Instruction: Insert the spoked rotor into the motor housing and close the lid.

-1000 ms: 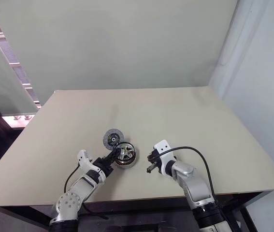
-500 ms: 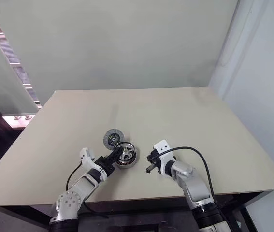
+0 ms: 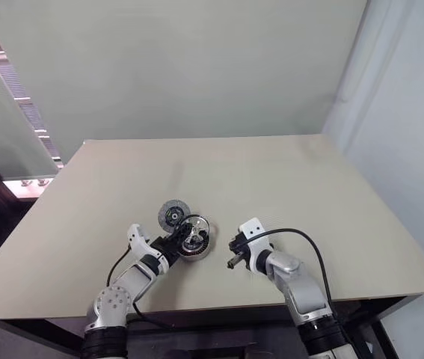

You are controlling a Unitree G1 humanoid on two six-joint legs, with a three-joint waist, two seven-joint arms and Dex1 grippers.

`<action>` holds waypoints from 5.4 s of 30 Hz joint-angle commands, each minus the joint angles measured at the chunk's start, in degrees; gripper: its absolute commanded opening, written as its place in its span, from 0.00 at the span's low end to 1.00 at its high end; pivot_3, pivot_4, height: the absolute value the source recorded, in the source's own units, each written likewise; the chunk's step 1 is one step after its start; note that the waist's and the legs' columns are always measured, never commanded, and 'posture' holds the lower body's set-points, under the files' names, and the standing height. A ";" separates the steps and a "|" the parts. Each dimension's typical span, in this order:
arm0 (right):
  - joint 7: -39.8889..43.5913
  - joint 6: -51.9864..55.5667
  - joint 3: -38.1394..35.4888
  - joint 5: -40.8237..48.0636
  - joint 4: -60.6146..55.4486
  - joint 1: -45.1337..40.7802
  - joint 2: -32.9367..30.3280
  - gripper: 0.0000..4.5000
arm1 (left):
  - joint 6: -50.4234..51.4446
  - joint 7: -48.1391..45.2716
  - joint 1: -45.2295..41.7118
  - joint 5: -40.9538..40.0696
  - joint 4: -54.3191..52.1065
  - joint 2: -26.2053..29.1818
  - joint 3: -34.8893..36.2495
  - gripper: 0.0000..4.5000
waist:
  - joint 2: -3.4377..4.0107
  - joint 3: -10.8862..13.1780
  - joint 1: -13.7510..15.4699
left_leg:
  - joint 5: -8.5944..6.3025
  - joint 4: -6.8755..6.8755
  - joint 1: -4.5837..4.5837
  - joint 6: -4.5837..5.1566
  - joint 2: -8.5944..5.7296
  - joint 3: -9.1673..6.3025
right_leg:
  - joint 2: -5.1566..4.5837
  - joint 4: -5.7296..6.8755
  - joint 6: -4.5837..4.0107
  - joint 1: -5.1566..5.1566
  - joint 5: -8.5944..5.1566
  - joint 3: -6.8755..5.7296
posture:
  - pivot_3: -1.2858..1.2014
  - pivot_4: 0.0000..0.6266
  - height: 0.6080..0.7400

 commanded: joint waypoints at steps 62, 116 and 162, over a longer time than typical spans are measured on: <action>-9.30 20.97 -16.31 19.19 -2.02 -5.55 12.98 0.99 | -0.45 -5.79 3.87 -0.51 -14.91 11.59 2.40 1.00 | 0.02 0.01 -0.02 | 0.00 -0.07 -0.01 0.00 0.03 -0.02 | 0.00 0.03 0.00 -0.08 0.01 0.01 | 0.52 0.00 1.00; -14.94 -25.15 -4.91 -1.53 5.12 -10.15 15.22 0.01 | -0.11 -6.25 5.48 -0.49 -14.08 14.33 3.19 1.00 | 0.12 0.02 -0.09 | -0.05 -0.25 -0.02 0.06 0.03 0.03 | 0.01 0.00 0.02 -0.19 0.02 0.04 | 0.52 0.00 1.00; -16.06 -52.59 2.28 -16.57 16.42 -9.19 10.28 0.01 | -25.20 -17.65 4.38 10.36 -13.23 31.62 -18.33 1.00 | 0.09 0.05 -0.02 | 0.04 -0.16 0.08 -0.03 0.09 0.14 | 0.88 0.08 -0.19 -0.06 -0.07 1.36 | 0.52 0.00 1.00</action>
